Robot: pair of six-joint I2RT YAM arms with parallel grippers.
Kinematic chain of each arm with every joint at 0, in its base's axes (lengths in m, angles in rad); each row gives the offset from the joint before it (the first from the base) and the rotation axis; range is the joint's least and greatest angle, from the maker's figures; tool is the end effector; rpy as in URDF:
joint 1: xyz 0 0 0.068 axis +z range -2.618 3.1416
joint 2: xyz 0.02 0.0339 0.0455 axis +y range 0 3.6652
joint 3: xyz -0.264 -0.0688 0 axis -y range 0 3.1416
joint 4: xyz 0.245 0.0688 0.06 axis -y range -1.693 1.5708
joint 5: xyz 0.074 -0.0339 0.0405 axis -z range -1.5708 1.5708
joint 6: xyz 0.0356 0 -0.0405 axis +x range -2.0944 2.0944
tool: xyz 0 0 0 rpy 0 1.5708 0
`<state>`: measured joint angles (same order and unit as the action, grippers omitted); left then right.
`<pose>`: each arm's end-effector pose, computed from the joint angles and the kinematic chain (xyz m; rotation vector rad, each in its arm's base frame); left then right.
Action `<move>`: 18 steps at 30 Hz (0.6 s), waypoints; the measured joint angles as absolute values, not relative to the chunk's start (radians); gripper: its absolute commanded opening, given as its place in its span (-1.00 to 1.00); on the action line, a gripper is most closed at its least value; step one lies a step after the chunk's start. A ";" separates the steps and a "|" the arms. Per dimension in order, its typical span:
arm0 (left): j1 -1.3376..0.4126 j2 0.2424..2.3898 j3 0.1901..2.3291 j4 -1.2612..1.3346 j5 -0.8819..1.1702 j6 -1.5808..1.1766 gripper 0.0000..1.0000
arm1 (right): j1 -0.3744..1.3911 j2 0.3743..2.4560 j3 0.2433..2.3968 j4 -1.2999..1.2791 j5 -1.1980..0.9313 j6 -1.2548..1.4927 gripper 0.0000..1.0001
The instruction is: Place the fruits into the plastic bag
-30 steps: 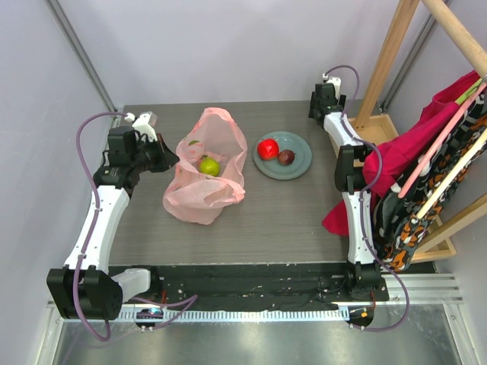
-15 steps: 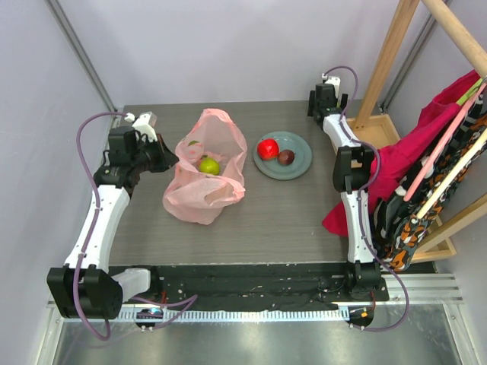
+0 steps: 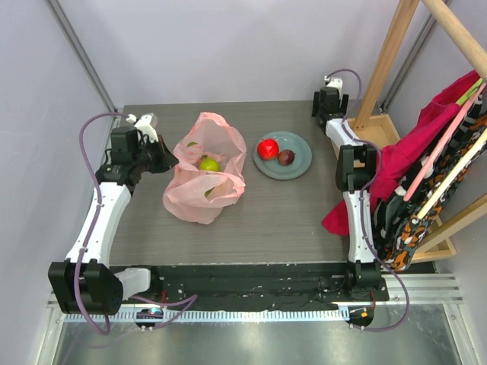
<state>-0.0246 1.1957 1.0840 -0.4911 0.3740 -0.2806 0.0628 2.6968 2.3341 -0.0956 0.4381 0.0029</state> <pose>0.2613 -0.0194 0.3307 -0.0630 2.1829 -0.5800 0.6037 0.0228 0.1493 0.2153 1.9938 -0.4014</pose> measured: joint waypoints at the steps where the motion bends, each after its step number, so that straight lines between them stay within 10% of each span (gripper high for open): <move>1: -0.025 1.196 1.084 -0.492 0.374 -0.281 -1.00 | 0.063 2.672 2.280 -0.052 0.424 -0.002 -0.09; 18: -0.025 1.195 1.084 -0.490 0.393 -0.285 -1.00 | 0.228 2.147 1.560 0.224 0.260 0.130 -0.16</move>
